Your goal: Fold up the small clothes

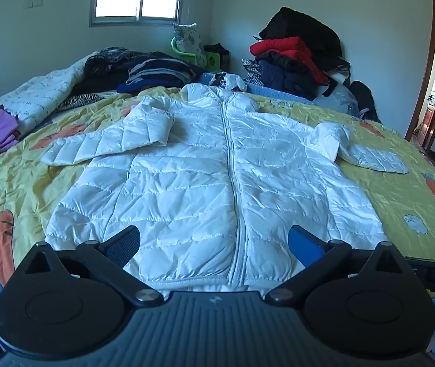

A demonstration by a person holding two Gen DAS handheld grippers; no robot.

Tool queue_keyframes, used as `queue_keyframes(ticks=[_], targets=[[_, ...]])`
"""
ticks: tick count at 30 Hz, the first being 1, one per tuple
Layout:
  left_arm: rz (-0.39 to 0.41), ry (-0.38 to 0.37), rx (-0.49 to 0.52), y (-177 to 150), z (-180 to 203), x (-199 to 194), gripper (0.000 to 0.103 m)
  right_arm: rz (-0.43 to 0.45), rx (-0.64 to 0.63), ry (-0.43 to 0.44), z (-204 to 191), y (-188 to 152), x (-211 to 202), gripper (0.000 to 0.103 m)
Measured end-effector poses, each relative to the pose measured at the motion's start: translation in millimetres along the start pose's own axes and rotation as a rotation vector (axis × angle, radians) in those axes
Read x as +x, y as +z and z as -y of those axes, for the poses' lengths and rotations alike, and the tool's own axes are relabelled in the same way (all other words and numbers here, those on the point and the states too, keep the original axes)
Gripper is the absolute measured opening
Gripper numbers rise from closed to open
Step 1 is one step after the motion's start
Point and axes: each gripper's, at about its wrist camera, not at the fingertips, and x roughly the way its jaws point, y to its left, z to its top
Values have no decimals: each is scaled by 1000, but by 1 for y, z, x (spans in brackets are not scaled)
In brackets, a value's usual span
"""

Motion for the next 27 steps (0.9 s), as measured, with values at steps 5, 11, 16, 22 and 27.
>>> queue_keyframes(ticks=[5, 11, 16, 22, 27], targets=[[-20, -7, -14, -1, 1, 1, 103, -2, 1, -1, 1, 0, 1, 103], [-23, -21, -14, -1, -4, 1, 103, -8, 3, 2, 2, -4, 5, 103], [-44, -77, -18, -1, 0, 2, 103, -11, 6, 2, 0, -3, 3, 103], [-36, -73, -11, -2, 1, 0, 103, -15, 9, 2, 0, -4, 3, 103], [-58, -76, -8, -2, 2, 4, 103, -22, 6, 4, 0, -3, 4, 103]])
